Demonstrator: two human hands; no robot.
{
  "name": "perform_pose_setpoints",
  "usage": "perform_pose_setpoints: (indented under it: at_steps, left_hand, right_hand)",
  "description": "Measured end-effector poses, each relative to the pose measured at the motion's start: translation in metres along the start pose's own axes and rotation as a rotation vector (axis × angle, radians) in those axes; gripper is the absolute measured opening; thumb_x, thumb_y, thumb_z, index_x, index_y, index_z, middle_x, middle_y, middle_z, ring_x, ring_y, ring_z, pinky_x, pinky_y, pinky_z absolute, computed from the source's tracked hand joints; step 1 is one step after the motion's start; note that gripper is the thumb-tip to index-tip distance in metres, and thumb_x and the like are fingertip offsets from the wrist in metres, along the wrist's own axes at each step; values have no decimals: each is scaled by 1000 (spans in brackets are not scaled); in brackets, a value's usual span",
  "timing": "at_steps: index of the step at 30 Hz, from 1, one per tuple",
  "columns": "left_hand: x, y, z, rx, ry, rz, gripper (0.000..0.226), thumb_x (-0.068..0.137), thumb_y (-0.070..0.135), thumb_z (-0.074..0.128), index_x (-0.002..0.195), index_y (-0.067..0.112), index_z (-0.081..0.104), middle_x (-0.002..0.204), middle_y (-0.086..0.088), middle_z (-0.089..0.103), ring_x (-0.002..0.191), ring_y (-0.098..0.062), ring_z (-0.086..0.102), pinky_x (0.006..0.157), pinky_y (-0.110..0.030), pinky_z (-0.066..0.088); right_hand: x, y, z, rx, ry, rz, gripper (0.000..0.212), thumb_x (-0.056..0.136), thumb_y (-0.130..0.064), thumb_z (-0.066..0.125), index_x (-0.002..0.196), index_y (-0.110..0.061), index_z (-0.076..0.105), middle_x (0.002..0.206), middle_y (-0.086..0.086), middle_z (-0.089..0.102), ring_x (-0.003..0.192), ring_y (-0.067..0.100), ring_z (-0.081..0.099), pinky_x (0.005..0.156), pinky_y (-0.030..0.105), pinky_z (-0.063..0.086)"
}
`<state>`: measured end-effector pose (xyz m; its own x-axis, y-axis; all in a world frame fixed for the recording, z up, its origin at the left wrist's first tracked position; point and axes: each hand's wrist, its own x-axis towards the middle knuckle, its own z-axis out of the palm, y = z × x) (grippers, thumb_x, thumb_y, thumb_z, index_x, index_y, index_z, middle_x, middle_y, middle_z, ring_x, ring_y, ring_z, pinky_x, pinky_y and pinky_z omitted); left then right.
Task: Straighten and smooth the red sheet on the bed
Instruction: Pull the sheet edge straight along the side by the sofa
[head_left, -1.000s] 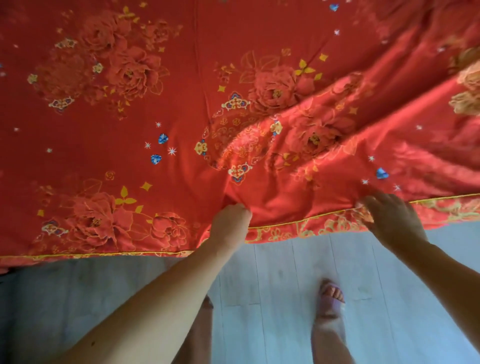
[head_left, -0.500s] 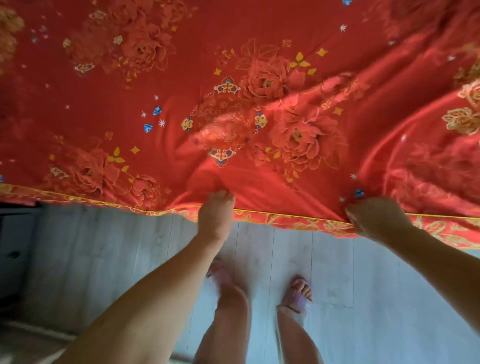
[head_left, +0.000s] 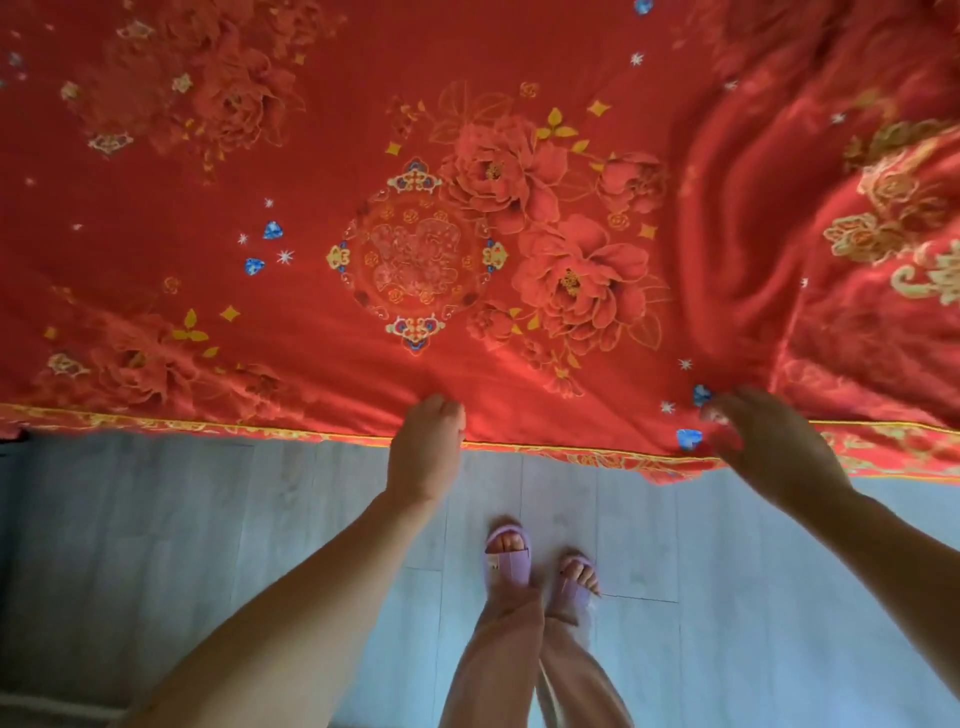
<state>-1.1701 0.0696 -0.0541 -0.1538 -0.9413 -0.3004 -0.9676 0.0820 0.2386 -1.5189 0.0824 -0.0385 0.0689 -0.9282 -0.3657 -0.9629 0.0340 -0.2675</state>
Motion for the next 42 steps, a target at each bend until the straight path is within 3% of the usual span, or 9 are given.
perform_pose_setpoints:
  at_steps: [6,11,16,19,22,25,31,37,42]
  left_hand:
    - [30,89,12,-184,-57,219,11,76,2,61,77,13,60,79,-5,61,76,-27,60,64,-36,49]
    - [52,189,24,-285,-129,335,10,81,7,62,88,12,65,92,-6,65,88,-25,61,75,-34,47]
    - [69,309,50,-192,-183,441,18,78,4,63,95,7,67,97,-12,65,93,-30,60,80,-38,50]
    - [73,363,69,22,-154,377,21,62,1,72,81,9,67,81,-9,66,75,-29,65,61,-35,55]
    - [72,407,81,124,-183,225,14,75,-3,60,83,7,66,83,-12,68,78,-33,68,63,-39,54]
    - [67,448,91,141,-229,252,18,80,-3,51,88,5,64,90,-14,68,86,-35,66,70,-41,52]
    - [60,485,93,-58,-172,140,17,71,-1,52,67,14,59,77,-5,63,72,-23,61,62,-32,45]
    - [84,541,96,-267,-121,239,11,79,3,61,81,13,64,82,-4,65,76,-20,61,68,-35,50]
    - [111,609,106,-302,-189,368,12,81,12,69,93,9,68,96,-8,66,88,-23,62,77,-32,48]
  right_hand:
    - [-20,65,-19,-24,112,354,38,69,7,62,104,-7,59,104,19,57,99,41,54,75,45,47]
    - [-26,135,-27,-97,136,350,39,67,2,68,104,-10,64,102,19,63,91,44,58,74,47,52]
    - [-28,218,-35,-133,84,147,22,64,-19,80,80,-20,64,76,5,65,72,33,65,58,37,52]
    - [-23,245,-46,-125,49,51,15,65,-16,78,71,-16,64,66,8,68,61,34,66,54,38,53]
    - [-21,269,-57,-159,-75,-41,13,70,-23,69,81,-16,68,78,9,73,77,34,69,67,36,53]
    - [-35,312,-73,-195,-165,-38,22,74,-28,64,95,-22,67,93,4,73,92,28,68,76,32,51]
    - [-67,367,-91,325,-111,-121,23,79,-23,70,101,-19,66,88,-1,67,82,17,63,79,35,51]
    - [-75,432,-108,453,314,300,24,76,-12,70,98,-15,61,99,9,61,83,27,62,77,41,52]
    - [-54,469,-122,479,296,677,34,80,-18,65,112,-14,56,112,22,56,103,42,54,90,47,45]
